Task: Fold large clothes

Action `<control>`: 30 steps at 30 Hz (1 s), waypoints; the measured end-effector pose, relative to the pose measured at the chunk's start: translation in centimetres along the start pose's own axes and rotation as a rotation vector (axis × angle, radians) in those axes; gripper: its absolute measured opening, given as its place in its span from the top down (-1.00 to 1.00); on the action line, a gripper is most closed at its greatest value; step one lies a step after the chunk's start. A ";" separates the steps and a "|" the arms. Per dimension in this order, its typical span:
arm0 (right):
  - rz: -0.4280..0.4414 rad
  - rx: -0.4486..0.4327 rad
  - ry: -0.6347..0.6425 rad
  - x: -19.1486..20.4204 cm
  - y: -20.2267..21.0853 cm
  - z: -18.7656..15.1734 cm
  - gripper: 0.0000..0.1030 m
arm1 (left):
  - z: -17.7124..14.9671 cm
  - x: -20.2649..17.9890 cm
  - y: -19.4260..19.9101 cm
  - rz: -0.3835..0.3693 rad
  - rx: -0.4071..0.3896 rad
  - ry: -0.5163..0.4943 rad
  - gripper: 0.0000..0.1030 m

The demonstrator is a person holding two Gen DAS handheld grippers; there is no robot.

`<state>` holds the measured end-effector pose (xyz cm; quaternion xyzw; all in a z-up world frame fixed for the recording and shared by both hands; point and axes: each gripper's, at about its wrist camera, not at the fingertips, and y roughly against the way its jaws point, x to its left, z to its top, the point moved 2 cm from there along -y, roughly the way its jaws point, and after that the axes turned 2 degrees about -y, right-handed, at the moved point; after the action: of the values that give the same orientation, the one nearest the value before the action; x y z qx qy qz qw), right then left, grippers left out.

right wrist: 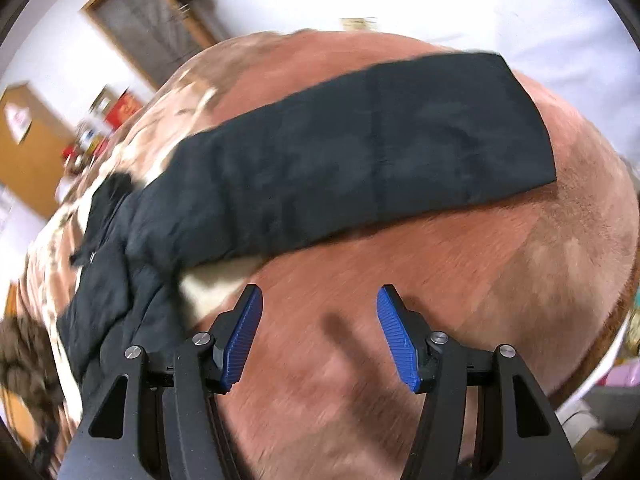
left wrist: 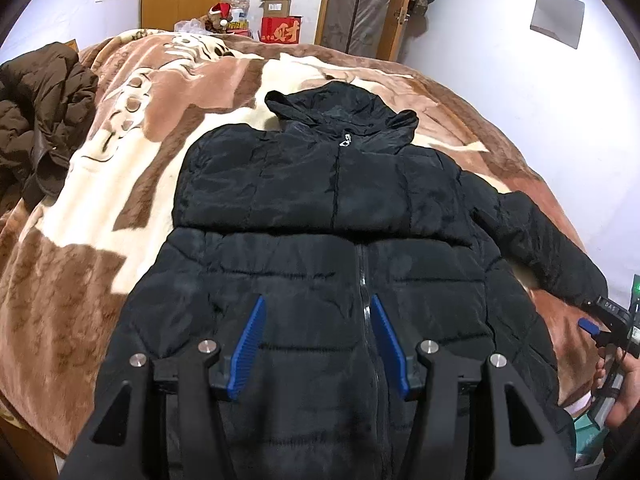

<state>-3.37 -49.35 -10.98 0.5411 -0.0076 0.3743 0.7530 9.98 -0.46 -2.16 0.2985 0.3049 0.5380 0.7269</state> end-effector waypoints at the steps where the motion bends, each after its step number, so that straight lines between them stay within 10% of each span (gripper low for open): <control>1: 0.000 0.001 -0.031 -0.8 -0.5 0.5 -0.17 | 0.2 0.0 -0.4 0.002 0.002 -0.003 -0.09; 13: 0.106 -0.151 -0.213 -3.7 -1.2 5.4 -0.18 | -0.7 3.5 -4.8 0.059 0.086 0.057 -0.09; 30: 0.086 -0.124 -0.330 -4.3 -2.6 6.2 -0.08 | -1.1 3.1 -4.6 0.021 0.087 0.057 -0.09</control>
<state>-2.53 -57.11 -12.29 0.5470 -0.1773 0.3112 0.7566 12.64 1.56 -6.80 0.3176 0.3453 0.5403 0.6986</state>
